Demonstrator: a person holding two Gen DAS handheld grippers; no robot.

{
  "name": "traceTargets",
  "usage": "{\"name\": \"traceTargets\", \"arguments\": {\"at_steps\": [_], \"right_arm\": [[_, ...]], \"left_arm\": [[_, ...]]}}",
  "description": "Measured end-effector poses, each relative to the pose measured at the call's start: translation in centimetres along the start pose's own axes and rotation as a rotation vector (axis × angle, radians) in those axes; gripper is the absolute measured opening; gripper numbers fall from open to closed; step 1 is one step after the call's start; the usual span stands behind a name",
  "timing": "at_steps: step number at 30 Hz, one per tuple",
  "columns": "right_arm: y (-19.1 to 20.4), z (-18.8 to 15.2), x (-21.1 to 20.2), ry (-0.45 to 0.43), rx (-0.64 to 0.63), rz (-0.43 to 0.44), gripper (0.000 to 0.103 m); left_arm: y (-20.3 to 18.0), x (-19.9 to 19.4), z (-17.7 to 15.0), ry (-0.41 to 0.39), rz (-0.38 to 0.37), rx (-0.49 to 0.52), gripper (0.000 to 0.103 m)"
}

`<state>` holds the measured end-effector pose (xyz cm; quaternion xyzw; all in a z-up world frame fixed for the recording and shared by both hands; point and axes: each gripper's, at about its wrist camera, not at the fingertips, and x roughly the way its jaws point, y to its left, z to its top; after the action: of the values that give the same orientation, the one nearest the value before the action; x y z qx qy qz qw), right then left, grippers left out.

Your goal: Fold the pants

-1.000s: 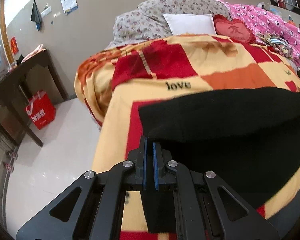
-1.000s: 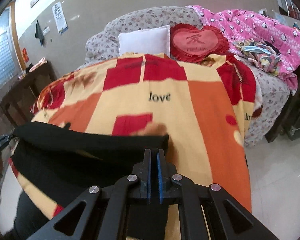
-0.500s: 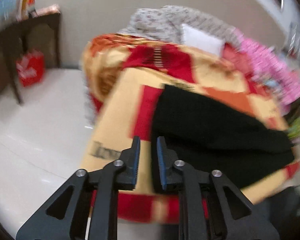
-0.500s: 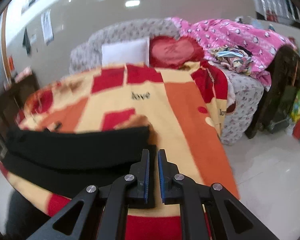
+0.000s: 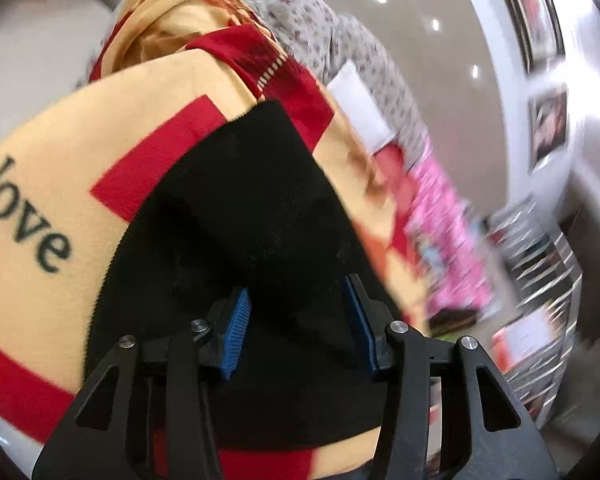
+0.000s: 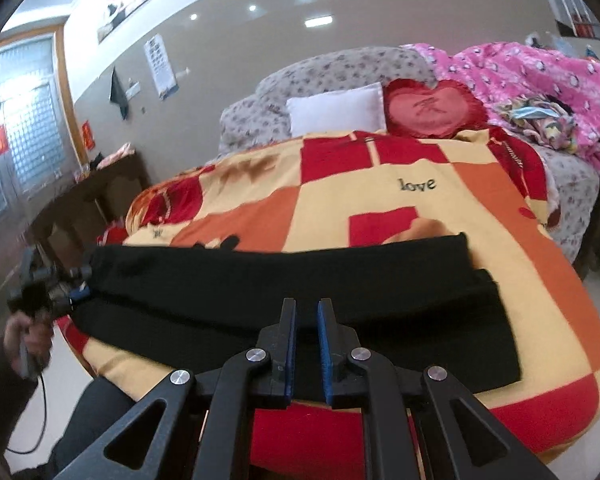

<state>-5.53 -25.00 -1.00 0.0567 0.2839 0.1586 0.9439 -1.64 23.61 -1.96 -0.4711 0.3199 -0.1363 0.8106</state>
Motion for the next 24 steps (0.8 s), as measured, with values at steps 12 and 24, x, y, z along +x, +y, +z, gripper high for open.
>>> {"name": "traceTargets", "arguments": {"at_steps": [12, 24], "right_arm": [[-0.4, -0.2, 0.5, -0.013, 0.042, 0.002, 0.009], [-8.3, -0.5, -2.7, -0.044, 0.414, -0.128, 0.009]], "left_arm": [[-1.6, -2.0, 0.2, -0.136, -0.14, 0.052, 0.045], [-3.0, -0.7, 0.2, -0.164, 0.099, 0.218, 0.016]]}}
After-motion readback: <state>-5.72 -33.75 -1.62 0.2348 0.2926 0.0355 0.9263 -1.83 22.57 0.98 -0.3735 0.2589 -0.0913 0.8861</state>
